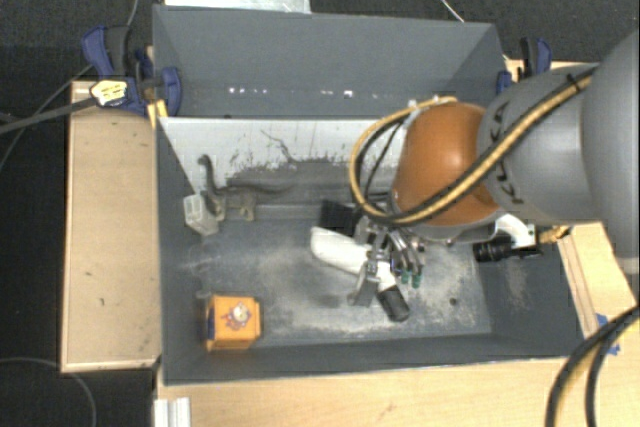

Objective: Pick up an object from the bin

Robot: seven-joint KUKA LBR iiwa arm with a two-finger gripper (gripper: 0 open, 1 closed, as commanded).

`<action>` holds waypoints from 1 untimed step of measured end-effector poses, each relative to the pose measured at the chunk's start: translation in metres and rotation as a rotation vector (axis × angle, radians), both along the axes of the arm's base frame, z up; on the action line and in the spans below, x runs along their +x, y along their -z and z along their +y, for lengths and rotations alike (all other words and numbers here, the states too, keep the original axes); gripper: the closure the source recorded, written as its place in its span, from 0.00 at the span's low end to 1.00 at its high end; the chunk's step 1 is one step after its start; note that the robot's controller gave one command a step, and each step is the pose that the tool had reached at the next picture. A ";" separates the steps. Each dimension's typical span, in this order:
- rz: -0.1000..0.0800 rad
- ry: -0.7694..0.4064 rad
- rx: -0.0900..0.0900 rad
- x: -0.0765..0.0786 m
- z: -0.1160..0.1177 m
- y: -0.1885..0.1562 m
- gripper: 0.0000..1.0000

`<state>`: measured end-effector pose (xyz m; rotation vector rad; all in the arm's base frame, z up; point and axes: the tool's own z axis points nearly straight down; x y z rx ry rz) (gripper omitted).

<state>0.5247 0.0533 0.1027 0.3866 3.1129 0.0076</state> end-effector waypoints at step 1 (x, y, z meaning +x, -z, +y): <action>-0.020 -0.347 -0.007 0.034 -0.002 0.028 1.00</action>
Offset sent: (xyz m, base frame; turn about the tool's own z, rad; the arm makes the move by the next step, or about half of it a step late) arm 0.0000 0.0000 0.0000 0.0000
